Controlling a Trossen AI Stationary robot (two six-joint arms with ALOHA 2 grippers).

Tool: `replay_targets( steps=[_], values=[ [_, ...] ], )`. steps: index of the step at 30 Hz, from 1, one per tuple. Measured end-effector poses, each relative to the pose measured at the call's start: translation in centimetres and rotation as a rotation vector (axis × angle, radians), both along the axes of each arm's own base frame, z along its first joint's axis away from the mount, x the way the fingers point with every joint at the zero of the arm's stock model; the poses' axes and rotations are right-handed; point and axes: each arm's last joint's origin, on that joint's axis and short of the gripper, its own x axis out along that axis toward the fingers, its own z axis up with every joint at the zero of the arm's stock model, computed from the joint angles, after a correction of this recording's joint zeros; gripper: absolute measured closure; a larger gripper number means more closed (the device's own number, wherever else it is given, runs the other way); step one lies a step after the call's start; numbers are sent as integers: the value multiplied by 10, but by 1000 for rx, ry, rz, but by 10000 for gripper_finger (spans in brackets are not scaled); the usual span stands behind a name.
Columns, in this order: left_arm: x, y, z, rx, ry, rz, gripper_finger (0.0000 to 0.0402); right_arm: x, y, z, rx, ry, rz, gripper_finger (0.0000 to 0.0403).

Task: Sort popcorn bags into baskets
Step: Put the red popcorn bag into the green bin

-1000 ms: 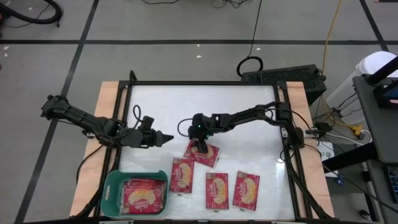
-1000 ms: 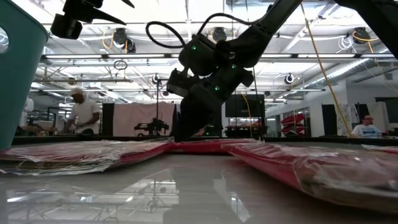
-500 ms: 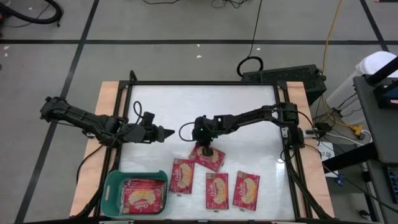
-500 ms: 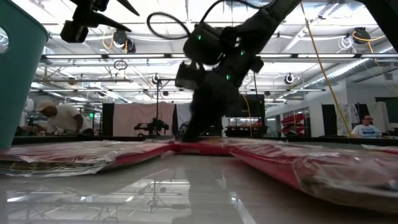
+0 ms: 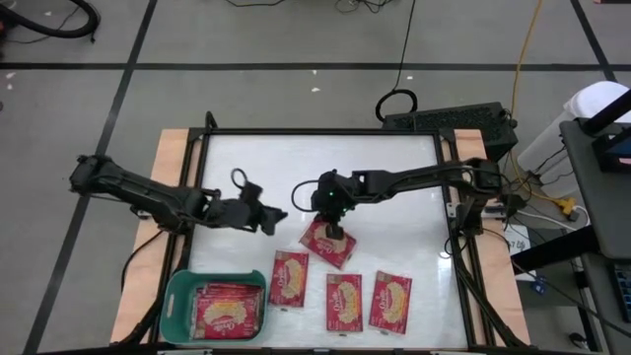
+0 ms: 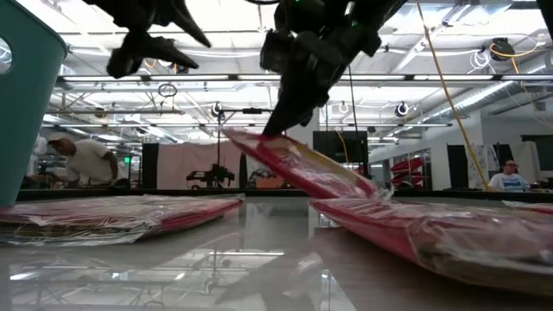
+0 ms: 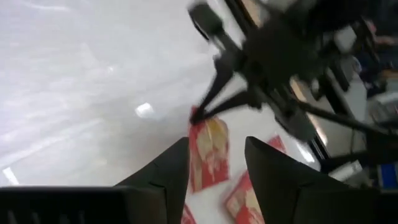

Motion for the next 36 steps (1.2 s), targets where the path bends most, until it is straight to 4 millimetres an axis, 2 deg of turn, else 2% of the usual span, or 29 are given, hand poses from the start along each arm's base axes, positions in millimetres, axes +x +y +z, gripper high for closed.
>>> replay_targets(
  steps=[3,8,11,15,19,26,27,32,36],
  values=[
    [14,-5,-10,17,13,-56,217,-6,0,10,-20,-6,-12,403],
    [36,-11,-37,48,72,-94,152,-13,0,25,-23,-26,-10,403],
    [52,-14,-48,73,41,-116,117,-16,0,29,-14,-30,-20,403],
    [70,-17,-64,87,10,-164,111,-19,1,34,-5,-30,-26,403],
    [79,-14,-82,70,45,-149,167,-22,1,38,0,-24,-31,403],
    [90,-7,-74,74,-84,-225,371,-29,2,53,11,-64,-45,403],
    [89,-6,-71,68,-102,-229,382,-30,2,54,15,-67,-49,403],
    [85,2,-55,53,-148,-199,377,-38,-2,72,63,-110,-120,400],
    [78,7,-39,60,-186,-185,394,-52,-6,95,79,-177,-164,381]
  ],
)
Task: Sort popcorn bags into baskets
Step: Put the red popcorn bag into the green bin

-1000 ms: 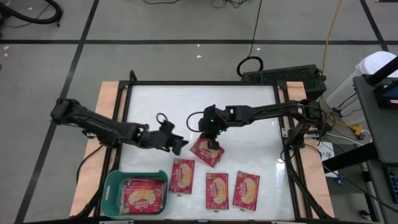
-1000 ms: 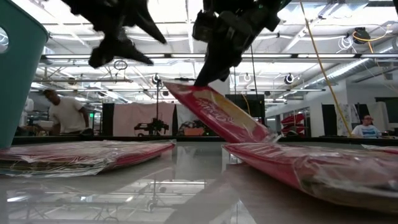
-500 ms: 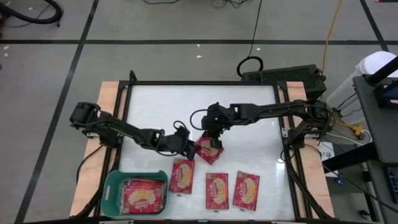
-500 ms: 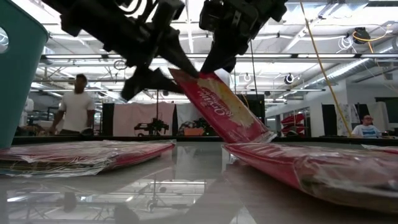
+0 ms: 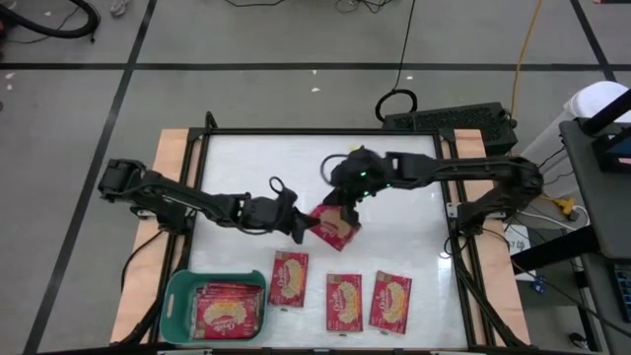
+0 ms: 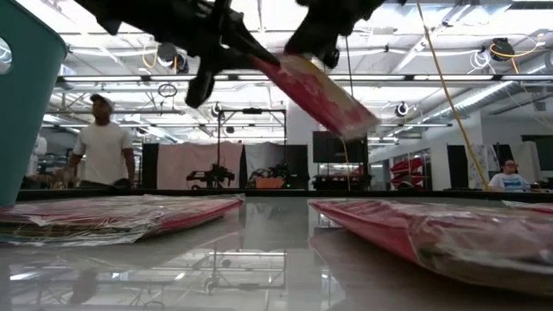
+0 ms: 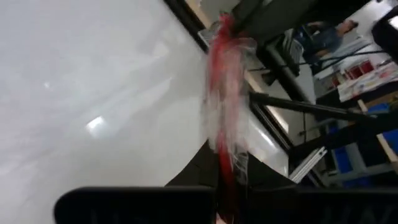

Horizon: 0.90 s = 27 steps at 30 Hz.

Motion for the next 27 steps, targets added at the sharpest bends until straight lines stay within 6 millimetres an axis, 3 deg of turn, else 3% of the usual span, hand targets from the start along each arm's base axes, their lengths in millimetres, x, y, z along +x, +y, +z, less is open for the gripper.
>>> replay_targets(
  steps=[10,16,22,27],
  values=[
    [-36,9,63,66,-212,87,397,-46,-4,52,134,-132,-222,313],
    [-65,15,97,123,-339,134,398,-60,-2,66,310,-165,-330,278],
    [-94,22,125,175,-455,202,398,-56,6,77,428,-259,-304,243],
    [-108,27,136,180,-501,218,396,-41,7,80,484,-346,-301,226]
  ],
)
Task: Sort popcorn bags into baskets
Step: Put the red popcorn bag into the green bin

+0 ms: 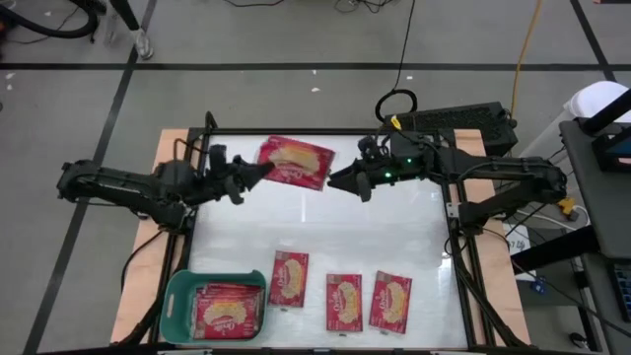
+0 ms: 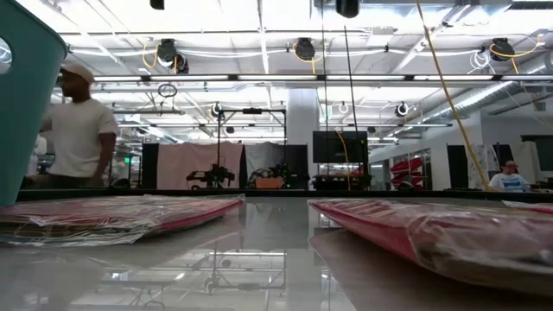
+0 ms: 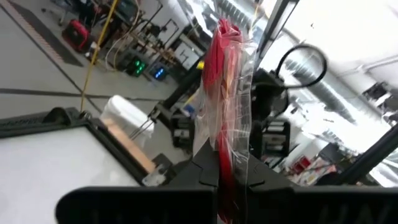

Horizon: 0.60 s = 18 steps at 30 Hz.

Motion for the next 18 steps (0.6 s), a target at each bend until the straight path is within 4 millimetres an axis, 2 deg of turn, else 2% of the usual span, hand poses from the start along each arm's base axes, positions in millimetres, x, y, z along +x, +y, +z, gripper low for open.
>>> replay_targets(
  steps=[5,10,18],
  values=[
    [-5,3,6,-12,-54,9,398,20,-1,2,38,-133,-16,222],
    [-5,3,13,-13,-132,3,394,38,-3,-4,64,-200,-37,222],
    [-6,3,13,13,-124,25,395,52,-5,0,48,-354,-37,229]
  ],
)
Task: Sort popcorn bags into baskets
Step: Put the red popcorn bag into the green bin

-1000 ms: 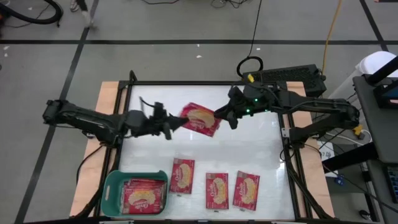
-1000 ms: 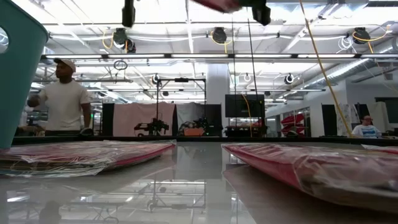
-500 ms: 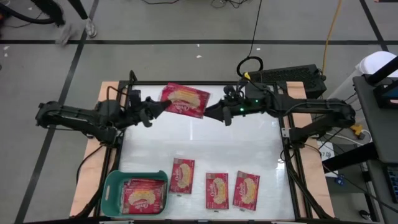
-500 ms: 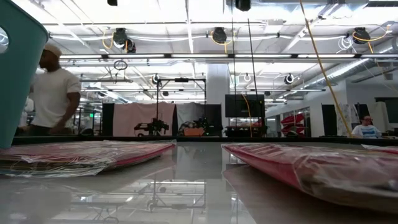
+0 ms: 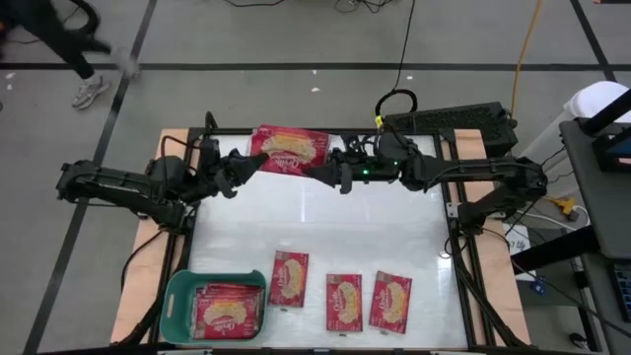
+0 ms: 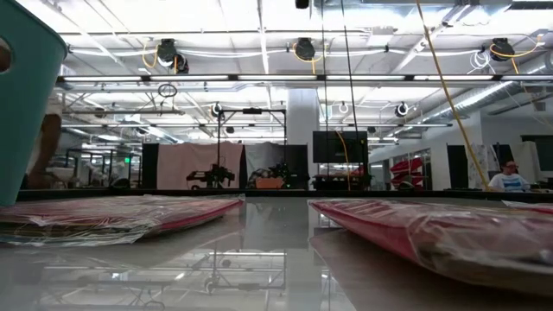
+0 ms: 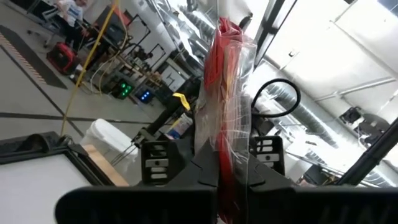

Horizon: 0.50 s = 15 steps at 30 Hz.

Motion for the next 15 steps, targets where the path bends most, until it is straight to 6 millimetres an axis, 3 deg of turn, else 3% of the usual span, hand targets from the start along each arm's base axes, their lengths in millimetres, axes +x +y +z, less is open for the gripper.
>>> replay_targets(
  steps=[4,10,15],
  values=[
    [0,0,0,26,11,10,391,-1,-3,2,-13,-18,-33,256],
    [0,0,0,36,16,12,396,-3,-4,5,-57,-34,-44,336],
    [0,0,-3,45,46,0,359,-3,-5,4,-68,-25,-43,392]
  ],
)
